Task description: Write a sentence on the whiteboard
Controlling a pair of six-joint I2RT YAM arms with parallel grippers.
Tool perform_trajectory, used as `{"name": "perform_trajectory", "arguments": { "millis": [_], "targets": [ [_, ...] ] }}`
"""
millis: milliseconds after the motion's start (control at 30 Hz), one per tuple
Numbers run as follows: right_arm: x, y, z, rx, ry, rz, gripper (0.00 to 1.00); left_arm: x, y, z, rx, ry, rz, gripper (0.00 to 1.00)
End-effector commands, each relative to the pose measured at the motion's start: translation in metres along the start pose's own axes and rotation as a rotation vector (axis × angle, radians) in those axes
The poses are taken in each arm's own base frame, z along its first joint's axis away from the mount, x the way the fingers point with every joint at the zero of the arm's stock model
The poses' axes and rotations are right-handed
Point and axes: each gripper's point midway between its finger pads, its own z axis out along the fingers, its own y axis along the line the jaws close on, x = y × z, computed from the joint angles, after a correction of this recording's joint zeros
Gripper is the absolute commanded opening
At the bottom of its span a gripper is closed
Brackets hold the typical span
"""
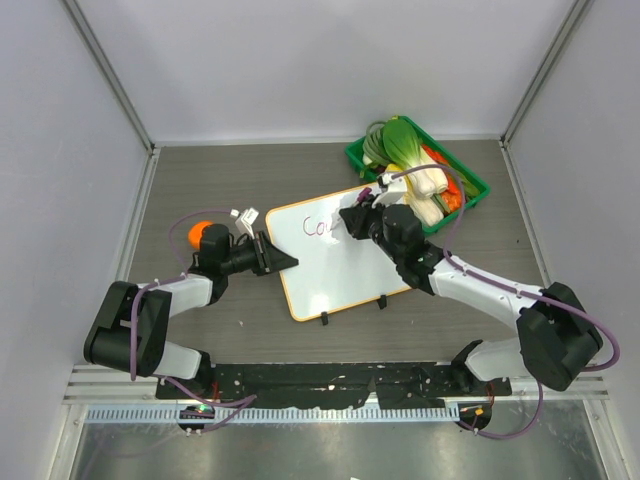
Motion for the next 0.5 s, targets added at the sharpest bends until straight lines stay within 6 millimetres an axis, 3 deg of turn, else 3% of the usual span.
{"name": "perform_trajectory", "arguments": {
  "millis": [0,267,467],
  "targets": [
    [-0.034,-0.008,0.006,0.067,-0.084,-0.01,0.01,0.017,0.052,-0.003,-0.22,0.012,0.002,0.0],
    [-0.042,-0.001,0.013,0.046,-0.085,-0.01,0.01,0.018,0.052,-0.003,-0.219,0.015,0.002,0.0],
    [-0.023,-0.005,0.007,0.036,-0.034,-0.015,0.01,0.017,0.052,-0.003,-0.22,0.013,0.004,0.0]
  ]
}}
